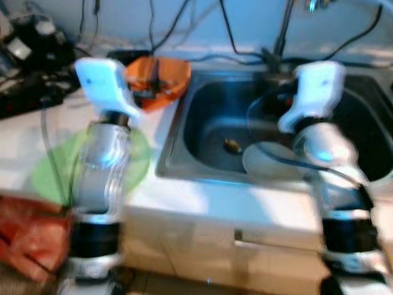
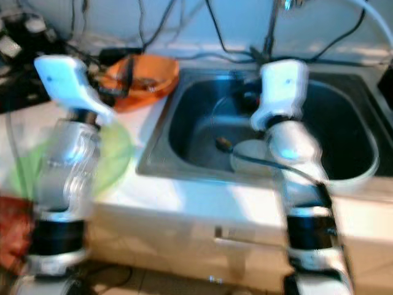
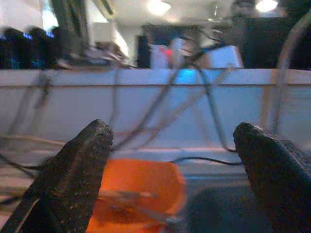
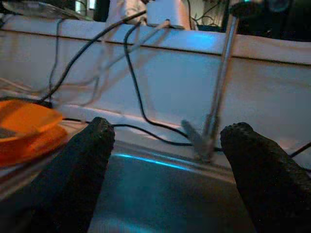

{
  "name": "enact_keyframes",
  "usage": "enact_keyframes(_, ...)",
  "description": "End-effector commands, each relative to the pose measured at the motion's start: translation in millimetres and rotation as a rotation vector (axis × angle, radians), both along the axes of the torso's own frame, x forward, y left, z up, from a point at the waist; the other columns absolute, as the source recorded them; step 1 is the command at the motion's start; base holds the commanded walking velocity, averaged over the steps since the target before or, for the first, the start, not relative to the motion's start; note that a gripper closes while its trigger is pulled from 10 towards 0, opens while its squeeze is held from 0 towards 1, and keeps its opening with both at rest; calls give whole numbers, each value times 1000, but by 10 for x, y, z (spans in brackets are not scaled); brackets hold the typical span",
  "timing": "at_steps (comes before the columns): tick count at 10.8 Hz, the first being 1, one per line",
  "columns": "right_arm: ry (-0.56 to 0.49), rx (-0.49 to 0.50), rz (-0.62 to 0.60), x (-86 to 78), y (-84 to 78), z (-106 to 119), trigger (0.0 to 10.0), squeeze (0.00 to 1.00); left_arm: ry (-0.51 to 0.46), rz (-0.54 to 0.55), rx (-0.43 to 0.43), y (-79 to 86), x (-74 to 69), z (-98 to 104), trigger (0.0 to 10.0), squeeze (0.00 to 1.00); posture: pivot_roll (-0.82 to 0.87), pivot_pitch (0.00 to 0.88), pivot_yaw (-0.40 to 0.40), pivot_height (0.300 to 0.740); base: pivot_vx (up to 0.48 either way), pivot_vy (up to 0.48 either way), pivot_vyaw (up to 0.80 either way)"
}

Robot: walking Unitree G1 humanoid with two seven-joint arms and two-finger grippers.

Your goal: Kitchen organization

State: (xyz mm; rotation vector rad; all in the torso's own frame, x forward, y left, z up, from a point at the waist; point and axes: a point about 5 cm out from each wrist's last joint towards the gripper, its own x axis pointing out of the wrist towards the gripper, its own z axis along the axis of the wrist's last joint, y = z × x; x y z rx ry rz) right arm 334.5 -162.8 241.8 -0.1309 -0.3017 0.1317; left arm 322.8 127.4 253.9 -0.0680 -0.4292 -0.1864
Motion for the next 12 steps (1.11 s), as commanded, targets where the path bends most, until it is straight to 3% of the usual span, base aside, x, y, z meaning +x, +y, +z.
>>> enact_keyframes(1, -9, 5, 30, -6, 89, 37, 10000, 0, -11, 50, 5, 118, -17, 27, 10000, 0, 80, 49, 65, 740, 0, 0, 0)
enact_keyframes(3, -1, 7, 36, -7, 98, 31, 10000, 0, -22, 153, 21, 307, -105, 15, 10000, 0, 88, 49, 64, 740, 0, 0, 0)
enact_keyframes(4, 12, 14, 59, -5, 106, 29, 10000, 0, -7, 271, 34, 551, -183, -31, 10000, 0, 97, 51, 61, 740, 0, 0, 0)
enact_keyframes(7, 38, 27, 80, 17, 113, 8, 10000, 0, 76, 361, -17, 714, -188, -141, 10000, 0, 112, 53, 57, 740, 0, 0, 0)
enact_keyframes(9, 55, 31, 99, 24, 125, 0, 10000, 0, 156, 390, -140, 753, -145, -196, 10000, 0, 106, 53, 62, 740, 0, 0, 0)
enact_keyframes(10, 74, 25, 144, 19, 145, -11, 10000, 0, 184, 429, -193, 836, -132, -215, 10000, 0, 106, 53, 65, 740, 0, 0, 0)
enact_keyframes(11, 140, 9, 319, -28, 257, -45, 10000, 0, 216, 483, -238, 952, -130, -248, 10000, 0, 106, 52, 68, 740, 0, 0, 0)
enact_keyframes(12, 158, -78, 435, -106, 330, -77, 10000, 0, 238, 509, -250, 1012, -133, -289, 10000, 0, 107, 50, 69, 740, 0, 0, 0)
